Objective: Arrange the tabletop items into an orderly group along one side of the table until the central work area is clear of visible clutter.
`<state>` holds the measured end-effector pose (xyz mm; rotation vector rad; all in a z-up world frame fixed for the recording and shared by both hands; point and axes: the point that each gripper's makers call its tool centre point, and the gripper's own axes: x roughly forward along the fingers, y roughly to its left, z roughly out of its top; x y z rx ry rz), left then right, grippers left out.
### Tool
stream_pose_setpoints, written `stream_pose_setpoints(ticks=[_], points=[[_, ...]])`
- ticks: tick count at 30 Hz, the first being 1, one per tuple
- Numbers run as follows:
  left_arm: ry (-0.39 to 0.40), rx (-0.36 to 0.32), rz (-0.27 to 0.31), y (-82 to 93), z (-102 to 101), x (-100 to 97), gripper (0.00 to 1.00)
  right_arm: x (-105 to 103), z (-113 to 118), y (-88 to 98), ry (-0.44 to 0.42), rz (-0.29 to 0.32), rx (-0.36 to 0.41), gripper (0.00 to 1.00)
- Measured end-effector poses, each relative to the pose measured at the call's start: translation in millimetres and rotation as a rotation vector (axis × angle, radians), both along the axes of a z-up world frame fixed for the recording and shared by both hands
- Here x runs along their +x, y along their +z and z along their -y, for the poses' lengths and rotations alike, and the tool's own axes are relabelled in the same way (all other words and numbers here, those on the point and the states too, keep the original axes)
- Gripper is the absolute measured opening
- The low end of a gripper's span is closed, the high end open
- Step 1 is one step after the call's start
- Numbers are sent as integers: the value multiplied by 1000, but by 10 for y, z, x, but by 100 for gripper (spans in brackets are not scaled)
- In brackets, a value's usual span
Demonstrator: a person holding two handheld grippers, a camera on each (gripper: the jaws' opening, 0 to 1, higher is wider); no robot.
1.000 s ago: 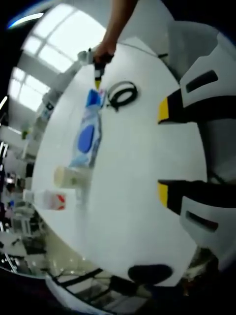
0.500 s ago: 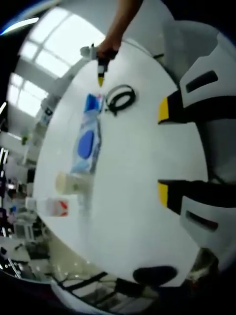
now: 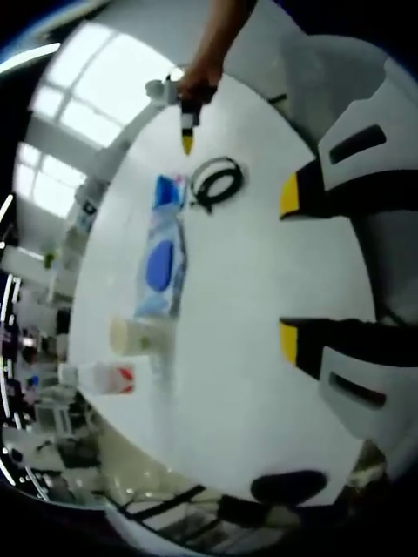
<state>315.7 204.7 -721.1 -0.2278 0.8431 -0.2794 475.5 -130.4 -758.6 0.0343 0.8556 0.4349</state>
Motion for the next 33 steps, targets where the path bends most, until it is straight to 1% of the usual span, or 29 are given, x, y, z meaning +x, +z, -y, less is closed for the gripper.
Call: stream_pose_setpoints(ticks=[4,5,8,9,11,12,13,15,17,21,23,24,26,29,33], points=[[-6,-1,0,1,13,2,42,-60,-222,-46,48,-11,8,41],[-6,-2,-1,-1,14,3,42,-66,-241,-52,54,-12,6,41],[-8,0,-2,-2,17,4,42,-123,-409,-119,132,-14,-36,39],[-10,-3,-3,0,25,3,42,-137,-478,-137,168,-6,-56,37],[-13,1,-4,-2,25,3,42,-138,-582,-166,239,26,-99,28],[-12,1,-4,-2,23,4,42,-140,-618,-184,269,34,-117,26],[-11,0,-3,1,22,5,42,-130,-602,-271,291,24,-131,26],[-7,-4,-1,9,19,6,42,-91,-613,-360,326,16,-163,28],[-1,-5,0,10,9,3,42,-13,-636,-396,371,38,-204,28],[4,-8,0,9,1,1,42,55,-669,-455,451,68,-269,26],[4,-12,-5,0,6,-4,42,50,-684,-521,480,59,-278,23],[4,-12,-5,-3,2,-2,42,53,-676,-553,489,50,-290,23],[6,-12,-3,2,1,-2,42,78,-670,-559,494,58,-303,23],[8,-14,-5,-2,-4,-11,42,104,-713,-545,495,64,-292,22],[17,-30,-12,-3,0,-12,41,109,-751,-558,512,63,-307,22]])
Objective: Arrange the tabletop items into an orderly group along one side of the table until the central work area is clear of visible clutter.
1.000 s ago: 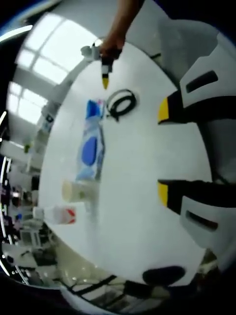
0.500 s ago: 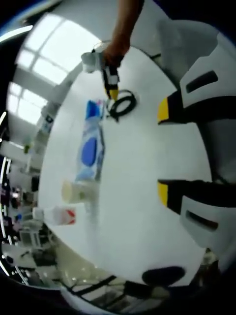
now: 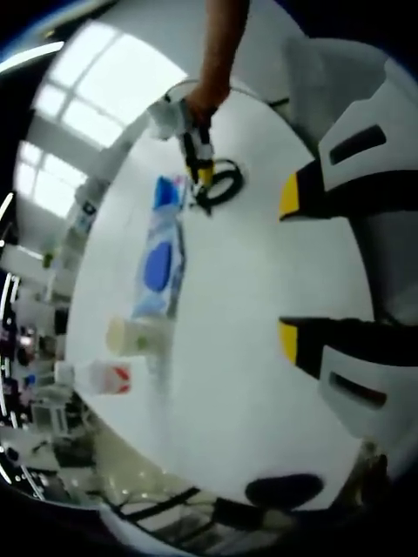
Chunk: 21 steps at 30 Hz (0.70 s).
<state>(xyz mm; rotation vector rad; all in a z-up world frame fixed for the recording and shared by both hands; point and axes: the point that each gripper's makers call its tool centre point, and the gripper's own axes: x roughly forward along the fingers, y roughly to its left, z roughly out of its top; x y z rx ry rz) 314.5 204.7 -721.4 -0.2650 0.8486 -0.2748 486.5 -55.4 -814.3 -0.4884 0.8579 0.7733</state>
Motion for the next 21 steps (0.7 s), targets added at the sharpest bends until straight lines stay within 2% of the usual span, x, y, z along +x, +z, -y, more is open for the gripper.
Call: stream_pose_setpoints(ticks=[4,8,13,15,18,21], points=[[-5,6,-3,-6,1,-6,41,-18,-23,-1,4,-3,-4,20],[-6,3,-6,-13,9,-9,41,-69,-47,-14,40,10,-41,18],[-3,2,-7,-16,6,-4,41,-96,-65,1,21,1,-19,14],[-2,2,-8,-17,8,-3,40,-91,-51,13,-3,5,-18,13],[-1,3,-7,-15,8,-1,40,-83,19,29,-111,-10,16,11],[1,1,-6,-14,7,2,40,-83,90,21,-179,-23,26,11]])
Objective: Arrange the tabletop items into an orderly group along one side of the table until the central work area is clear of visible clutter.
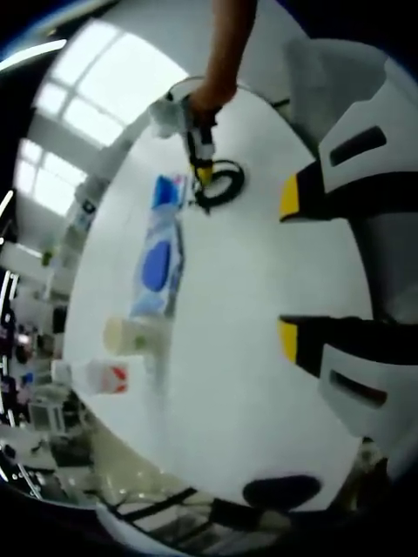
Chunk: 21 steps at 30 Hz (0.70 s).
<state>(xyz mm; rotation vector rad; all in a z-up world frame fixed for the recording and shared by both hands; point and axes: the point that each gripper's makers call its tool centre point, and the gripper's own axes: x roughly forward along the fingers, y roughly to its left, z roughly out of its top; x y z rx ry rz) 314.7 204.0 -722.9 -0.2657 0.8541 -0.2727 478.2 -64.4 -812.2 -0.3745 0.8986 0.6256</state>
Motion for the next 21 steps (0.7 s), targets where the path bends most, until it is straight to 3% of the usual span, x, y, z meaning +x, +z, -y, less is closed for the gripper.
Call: stream_pose_setpoints(ticks=[1,6,11,17,21], points=[[0,0,0,-1,-1,0,40,0,9,1,-17,-4,6,11],[2,-4,-4,-9,6,0,39,-22,141,-7,-290,-41,104,10],[3,-6,-2,-3,6,-5,39,-48,206,-6,-467,-49,163,10],[-5,-1,-1,-4,13,-4,39,-94,175,0,-613,-65,219,11],[-7,6,-1,-11,0,-2,39,-105,87,17,-622,-71,238,12]])
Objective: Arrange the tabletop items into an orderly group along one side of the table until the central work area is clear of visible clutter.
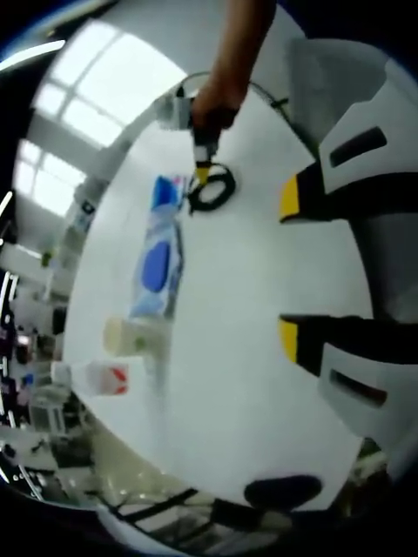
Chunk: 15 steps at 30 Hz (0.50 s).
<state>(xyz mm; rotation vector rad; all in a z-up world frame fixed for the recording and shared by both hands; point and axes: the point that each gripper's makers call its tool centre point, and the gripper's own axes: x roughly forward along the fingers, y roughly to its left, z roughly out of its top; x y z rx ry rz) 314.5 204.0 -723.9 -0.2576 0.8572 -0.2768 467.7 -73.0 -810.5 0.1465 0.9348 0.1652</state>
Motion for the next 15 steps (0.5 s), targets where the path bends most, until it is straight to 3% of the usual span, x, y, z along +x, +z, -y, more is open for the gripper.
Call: stream_pose_setpoints(ticks=[5,8,10,15], points=[[5,-2,1,4,-9,2,39,51,-17,17,-21,8,14,19],[4,-2,1,2,-13,3,39,44,-46,0,89,2,-41,23],[2,-1,0,0,-8,3,39,72,-58,23,145,31,-73,25],[-3,2,-1,-3,0,0,39,113,-120,-7,281,39,-107,21]])
